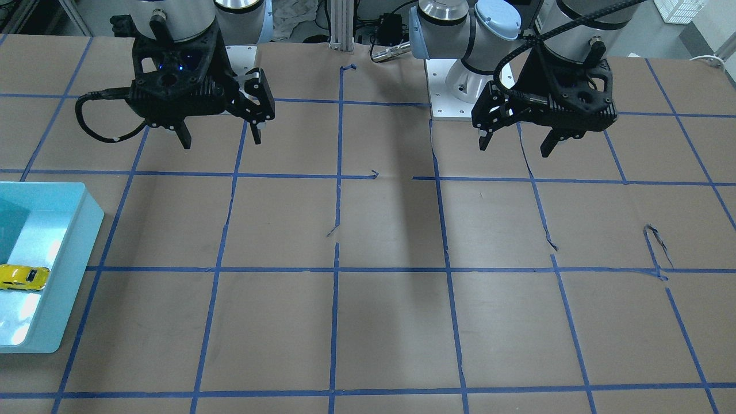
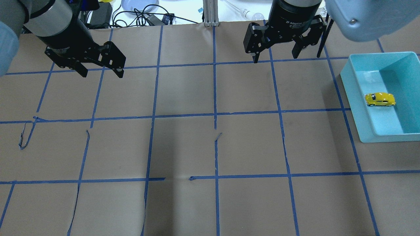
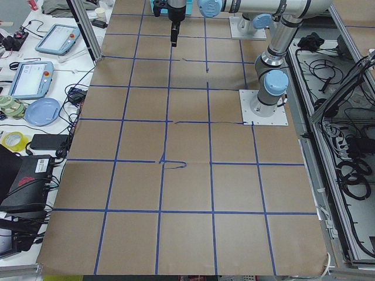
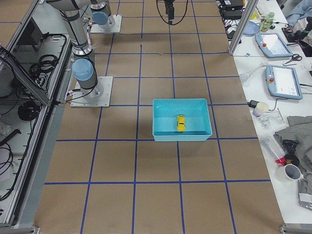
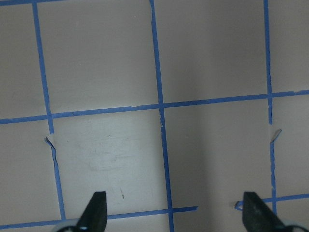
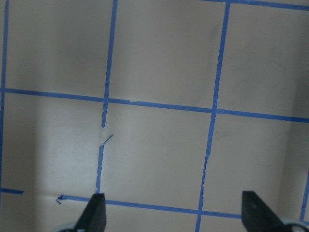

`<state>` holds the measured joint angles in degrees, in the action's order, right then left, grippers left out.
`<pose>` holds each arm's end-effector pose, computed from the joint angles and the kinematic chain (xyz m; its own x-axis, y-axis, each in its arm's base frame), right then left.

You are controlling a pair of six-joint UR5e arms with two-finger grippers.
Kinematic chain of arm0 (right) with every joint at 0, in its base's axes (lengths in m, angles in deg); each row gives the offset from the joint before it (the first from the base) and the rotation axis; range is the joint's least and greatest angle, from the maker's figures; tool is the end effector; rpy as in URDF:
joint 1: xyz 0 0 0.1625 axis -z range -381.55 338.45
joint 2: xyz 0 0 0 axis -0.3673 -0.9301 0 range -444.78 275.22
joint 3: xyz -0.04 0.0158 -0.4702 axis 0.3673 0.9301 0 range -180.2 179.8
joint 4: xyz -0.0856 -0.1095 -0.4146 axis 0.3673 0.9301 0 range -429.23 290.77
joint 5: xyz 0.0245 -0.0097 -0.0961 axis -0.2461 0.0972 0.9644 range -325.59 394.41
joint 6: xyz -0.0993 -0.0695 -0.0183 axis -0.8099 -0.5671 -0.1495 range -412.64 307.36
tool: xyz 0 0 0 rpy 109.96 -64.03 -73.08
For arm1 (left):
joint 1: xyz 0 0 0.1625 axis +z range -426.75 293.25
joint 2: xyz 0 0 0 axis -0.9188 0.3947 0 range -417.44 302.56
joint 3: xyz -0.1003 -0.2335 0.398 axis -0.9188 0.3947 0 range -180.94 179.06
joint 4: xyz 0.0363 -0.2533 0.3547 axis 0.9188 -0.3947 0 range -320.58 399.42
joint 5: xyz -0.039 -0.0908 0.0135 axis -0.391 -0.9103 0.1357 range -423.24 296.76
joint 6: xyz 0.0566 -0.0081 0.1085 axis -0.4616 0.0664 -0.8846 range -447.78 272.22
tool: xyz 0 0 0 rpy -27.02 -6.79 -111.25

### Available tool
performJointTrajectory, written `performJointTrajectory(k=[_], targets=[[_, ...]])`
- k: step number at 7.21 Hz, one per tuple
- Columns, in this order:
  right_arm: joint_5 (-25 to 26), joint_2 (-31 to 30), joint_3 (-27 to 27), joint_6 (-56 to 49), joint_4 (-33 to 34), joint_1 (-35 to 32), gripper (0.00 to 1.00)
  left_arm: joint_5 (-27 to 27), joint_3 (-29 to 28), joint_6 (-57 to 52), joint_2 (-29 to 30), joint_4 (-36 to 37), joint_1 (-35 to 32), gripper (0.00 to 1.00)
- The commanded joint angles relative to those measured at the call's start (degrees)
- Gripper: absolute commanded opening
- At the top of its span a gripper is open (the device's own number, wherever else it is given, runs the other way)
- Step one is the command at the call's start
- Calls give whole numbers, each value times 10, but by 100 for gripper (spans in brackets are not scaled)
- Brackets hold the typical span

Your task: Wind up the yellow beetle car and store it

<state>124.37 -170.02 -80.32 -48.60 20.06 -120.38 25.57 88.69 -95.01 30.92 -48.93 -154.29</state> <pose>0.2182 -0.5355 0.5557 -0.9965 -0.0837 -0.0061 -0.0830 0.9936 -0.0768 -0.1138 -0.5155 0.5332 -0.9964 0.0843 0.0127 0.0832 0.9943 -0.0659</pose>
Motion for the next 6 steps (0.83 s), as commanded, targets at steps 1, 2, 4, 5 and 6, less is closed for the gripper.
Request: performJointTrajectory(k=[1, 2, 4, 5, 6], targets=[[12, 8, 0, -3, 8, 31, 100, 7, 3, -1, -1, 3, -3, 100], [12, 8, 0, -2, 5, 35, 100, 7, 5, -1, -1, 3, -3, 100], [10, 8, -3, -2, 4, 34, 100, 6, 5, 0, -4, 2, -3, 100], [6, 5, -3, -3, 4, 34, 100, -1, 8, 5, -6, 3, -3, 100], [5, 3, -3, -3, 4, 34, 100, -2, 7, 6, -6, 3, -3, 100]])
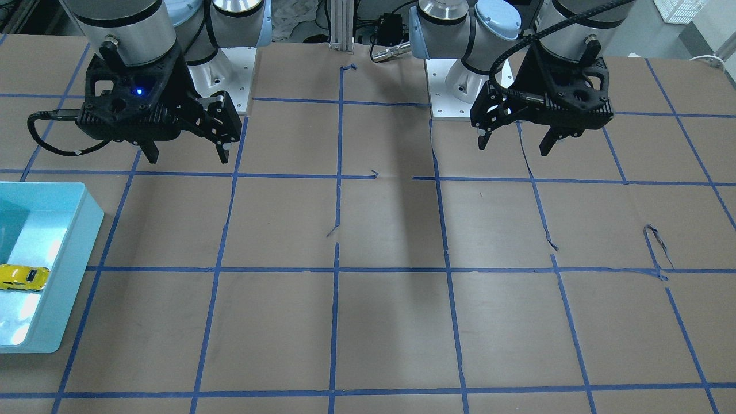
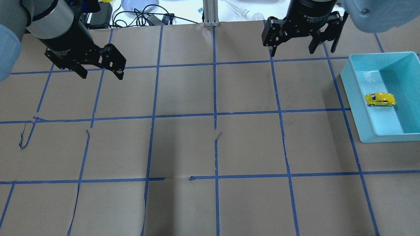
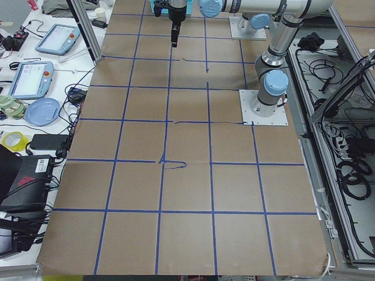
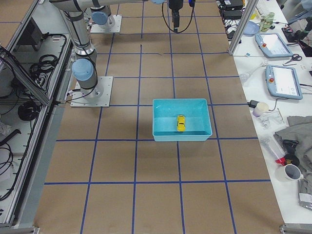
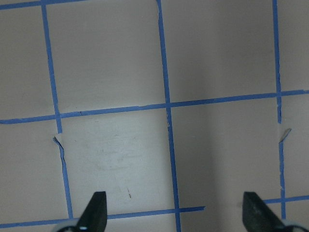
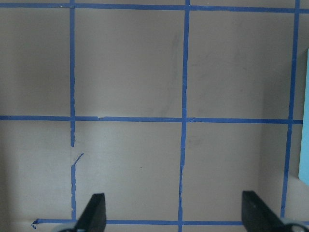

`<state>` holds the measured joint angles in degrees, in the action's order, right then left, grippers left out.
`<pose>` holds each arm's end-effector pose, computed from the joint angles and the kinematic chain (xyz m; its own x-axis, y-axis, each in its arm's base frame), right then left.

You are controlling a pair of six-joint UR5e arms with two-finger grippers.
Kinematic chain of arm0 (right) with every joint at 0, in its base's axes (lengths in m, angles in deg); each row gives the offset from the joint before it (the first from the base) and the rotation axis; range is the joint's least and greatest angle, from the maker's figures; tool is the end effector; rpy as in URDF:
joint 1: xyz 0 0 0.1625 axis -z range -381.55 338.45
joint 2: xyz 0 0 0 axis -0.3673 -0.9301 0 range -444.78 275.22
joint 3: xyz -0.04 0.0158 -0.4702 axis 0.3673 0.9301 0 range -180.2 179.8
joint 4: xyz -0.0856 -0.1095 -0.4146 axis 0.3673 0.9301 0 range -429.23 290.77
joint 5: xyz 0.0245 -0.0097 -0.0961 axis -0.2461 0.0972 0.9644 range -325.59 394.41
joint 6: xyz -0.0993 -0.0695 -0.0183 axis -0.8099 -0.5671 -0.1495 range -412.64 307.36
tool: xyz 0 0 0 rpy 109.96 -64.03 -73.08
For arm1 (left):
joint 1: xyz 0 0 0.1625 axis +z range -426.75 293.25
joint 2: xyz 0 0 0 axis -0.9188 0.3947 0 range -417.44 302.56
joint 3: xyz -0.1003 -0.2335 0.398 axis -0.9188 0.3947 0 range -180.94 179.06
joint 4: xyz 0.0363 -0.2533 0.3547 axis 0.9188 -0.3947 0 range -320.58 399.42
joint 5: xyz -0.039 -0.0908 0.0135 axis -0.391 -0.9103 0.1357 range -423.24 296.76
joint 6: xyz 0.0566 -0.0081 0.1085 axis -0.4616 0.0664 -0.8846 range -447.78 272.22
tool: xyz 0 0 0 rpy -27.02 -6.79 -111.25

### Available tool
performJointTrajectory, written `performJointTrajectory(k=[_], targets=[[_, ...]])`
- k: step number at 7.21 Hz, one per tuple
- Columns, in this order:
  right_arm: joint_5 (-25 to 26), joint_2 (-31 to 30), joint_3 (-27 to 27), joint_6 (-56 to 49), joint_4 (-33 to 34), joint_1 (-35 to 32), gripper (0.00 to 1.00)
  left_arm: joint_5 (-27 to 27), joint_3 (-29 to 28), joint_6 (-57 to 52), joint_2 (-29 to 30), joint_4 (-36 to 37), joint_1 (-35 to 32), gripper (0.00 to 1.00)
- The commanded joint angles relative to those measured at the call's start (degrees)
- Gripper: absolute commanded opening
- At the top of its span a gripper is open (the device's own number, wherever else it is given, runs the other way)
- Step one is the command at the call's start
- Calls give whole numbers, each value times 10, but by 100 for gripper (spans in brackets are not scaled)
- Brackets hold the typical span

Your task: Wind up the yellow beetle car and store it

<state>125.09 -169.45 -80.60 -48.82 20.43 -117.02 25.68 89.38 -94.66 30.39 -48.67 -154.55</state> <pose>0.1853 -0.5518 0.5483 -0.9996 -0.0281 0.0072 -0.0285 0.9972 -0.0693 -0.1161 -0.5108 0.5321 -0.9965 0.0826 0.0110 0.0817 0.9944 -0.0674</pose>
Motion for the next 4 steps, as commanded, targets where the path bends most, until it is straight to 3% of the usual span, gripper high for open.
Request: performJointTrajectory(k=[1, 4], targets=[[-2, -4, -1, 0, 0, 0, 100, -4, 1, 0, -1, 0, -1, 100], [-4, -4, -1, 0, -2, 0, 100, -17, 2, 4, 1, -1, -2, 100]])
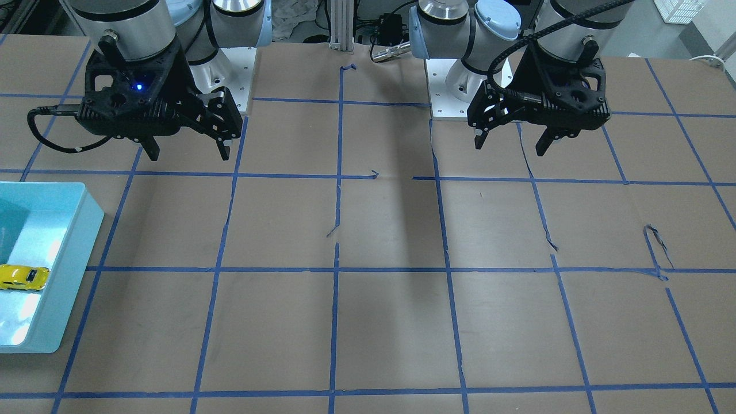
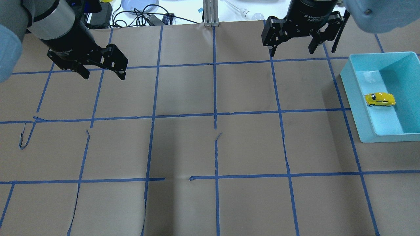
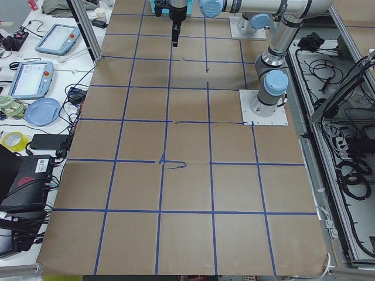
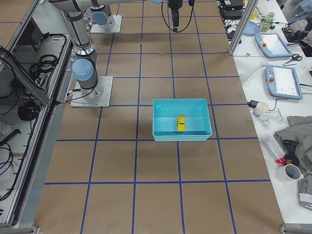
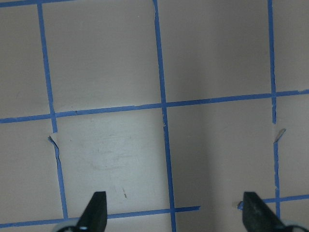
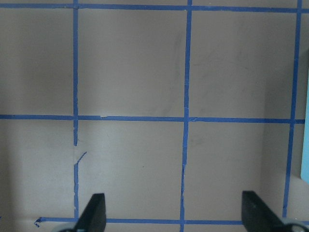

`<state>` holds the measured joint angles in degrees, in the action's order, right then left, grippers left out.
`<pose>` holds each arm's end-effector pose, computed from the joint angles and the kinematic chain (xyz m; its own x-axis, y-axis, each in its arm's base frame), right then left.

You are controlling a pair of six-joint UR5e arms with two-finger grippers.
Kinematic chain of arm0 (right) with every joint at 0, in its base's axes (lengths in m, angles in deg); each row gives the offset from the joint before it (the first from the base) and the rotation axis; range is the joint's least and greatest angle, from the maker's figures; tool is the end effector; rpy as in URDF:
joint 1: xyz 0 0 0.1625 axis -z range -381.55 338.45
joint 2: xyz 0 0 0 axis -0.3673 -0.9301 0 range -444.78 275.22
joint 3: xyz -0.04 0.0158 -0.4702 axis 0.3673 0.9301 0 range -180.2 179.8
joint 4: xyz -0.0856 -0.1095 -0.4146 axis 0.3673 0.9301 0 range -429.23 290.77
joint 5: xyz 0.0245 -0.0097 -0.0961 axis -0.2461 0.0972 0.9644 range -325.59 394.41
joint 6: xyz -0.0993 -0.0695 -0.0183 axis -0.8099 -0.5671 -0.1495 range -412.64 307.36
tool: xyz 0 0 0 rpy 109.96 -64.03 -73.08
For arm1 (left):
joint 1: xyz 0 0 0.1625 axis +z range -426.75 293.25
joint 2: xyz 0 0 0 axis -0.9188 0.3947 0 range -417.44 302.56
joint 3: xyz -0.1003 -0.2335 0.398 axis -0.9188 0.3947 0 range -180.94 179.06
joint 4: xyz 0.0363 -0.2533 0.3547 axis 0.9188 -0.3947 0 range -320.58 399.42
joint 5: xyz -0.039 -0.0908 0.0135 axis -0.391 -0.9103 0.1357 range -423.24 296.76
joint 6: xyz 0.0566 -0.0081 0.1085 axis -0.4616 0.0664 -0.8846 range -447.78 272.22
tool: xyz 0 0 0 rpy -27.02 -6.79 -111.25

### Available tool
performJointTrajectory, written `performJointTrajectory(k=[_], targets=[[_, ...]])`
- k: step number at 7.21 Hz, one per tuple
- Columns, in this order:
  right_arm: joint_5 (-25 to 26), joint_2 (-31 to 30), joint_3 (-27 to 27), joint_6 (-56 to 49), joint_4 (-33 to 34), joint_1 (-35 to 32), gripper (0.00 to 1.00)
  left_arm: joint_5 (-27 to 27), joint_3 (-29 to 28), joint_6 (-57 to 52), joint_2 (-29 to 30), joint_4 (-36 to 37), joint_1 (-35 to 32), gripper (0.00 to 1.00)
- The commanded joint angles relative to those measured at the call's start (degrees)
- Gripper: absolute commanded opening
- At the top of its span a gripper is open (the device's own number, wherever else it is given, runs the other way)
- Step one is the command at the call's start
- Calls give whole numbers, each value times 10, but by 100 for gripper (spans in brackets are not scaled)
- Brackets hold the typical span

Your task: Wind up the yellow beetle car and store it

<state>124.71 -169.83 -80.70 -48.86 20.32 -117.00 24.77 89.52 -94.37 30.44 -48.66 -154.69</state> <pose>0.1857 -0.5488 0.5509 -0.9996 -0.0289 0.0005 -0.0288 0.9970 -0.0718 -0.1193 -0.5107 0.5304 -0.9963 0.0810 0.0274 0.0790 0.9947 -0.0660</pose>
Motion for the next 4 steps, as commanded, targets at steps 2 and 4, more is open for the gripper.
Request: performJointTrajectory(k=[2, 4], targets=[[0, 0, 0, 0, -2, 0, 100, -4, 0, -7, 1, 0, 0, 100], [0, -1, 0, 0, -3, 0, 100, -5, 1, -8, 0, -1, 0, 100]])
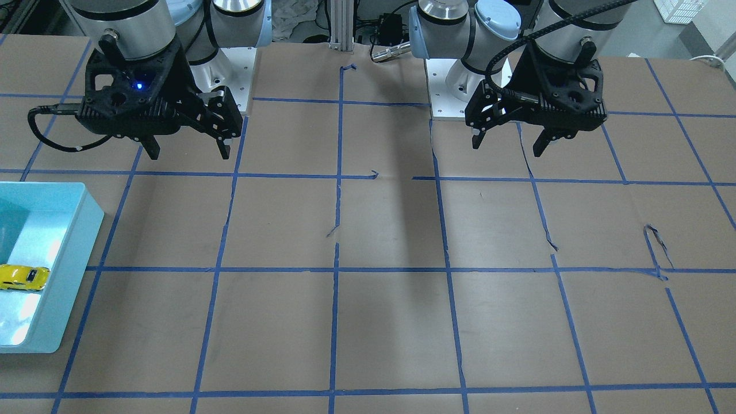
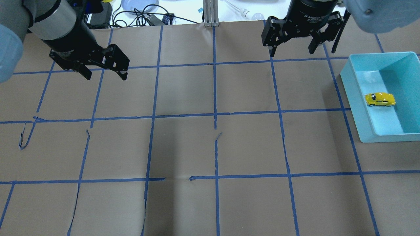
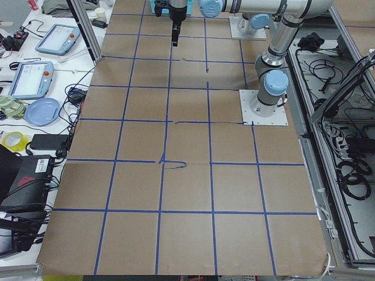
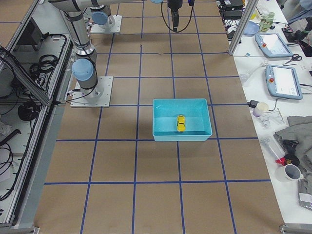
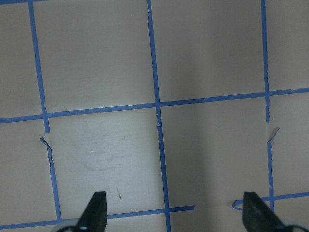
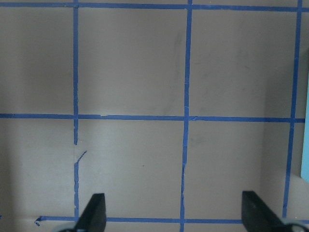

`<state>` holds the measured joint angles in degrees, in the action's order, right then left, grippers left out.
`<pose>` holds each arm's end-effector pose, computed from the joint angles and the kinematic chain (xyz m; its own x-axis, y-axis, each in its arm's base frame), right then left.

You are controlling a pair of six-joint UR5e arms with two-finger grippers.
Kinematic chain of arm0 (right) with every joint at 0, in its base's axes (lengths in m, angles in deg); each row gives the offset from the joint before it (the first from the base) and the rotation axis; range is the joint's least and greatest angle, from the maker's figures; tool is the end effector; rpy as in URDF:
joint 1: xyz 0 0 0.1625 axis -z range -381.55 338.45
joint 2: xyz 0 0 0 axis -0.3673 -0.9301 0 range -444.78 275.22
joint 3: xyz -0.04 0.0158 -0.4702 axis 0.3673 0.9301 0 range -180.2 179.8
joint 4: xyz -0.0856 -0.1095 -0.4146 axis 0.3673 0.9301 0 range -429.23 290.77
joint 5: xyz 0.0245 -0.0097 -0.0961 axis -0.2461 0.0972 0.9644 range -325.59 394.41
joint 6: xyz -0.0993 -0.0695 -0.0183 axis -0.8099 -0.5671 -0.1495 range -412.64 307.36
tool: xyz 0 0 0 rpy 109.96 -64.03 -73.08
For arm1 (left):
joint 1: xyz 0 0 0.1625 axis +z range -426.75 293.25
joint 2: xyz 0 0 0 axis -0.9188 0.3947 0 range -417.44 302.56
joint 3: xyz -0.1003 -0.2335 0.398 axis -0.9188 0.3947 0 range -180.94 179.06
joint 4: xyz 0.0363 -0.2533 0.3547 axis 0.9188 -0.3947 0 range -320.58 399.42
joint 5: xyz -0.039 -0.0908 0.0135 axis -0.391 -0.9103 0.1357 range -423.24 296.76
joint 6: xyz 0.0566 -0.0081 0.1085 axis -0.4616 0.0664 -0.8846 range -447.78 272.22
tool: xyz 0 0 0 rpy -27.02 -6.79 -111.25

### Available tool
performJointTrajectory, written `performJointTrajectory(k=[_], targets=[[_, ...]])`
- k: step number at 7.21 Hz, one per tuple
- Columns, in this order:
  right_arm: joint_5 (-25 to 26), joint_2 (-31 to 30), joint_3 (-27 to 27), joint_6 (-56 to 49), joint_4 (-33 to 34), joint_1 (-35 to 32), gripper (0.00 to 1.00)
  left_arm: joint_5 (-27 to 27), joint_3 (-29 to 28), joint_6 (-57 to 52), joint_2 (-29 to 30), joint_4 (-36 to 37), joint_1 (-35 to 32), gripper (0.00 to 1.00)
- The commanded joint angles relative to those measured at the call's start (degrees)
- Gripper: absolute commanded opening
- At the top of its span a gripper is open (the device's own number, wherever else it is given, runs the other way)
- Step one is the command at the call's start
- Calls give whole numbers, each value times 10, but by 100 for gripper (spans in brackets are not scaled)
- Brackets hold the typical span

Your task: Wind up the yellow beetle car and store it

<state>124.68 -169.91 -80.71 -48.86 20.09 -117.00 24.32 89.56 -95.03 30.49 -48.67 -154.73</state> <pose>0.1856 -0.5478 0.5512 -0.9996 -0.0289 0.0001 -0.0288 0.9972 -0.0690 -0.1206 -0.5109 0.5296 -0.9950 0.0935 0.0347 0.0911 0.9937 -0.0656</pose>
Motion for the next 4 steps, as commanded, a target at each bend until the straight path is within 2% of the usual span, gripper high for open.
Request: performJointTrajectory(k=[1, 4], targets=[[0, 0, 0, 0, -1, -1, 100, -1, 1, -1, 0, -1, 0, 100], [0, 0, 0, 0, -2, -1, 100, 4, 1, 1, 1, -1, 1, 100]])
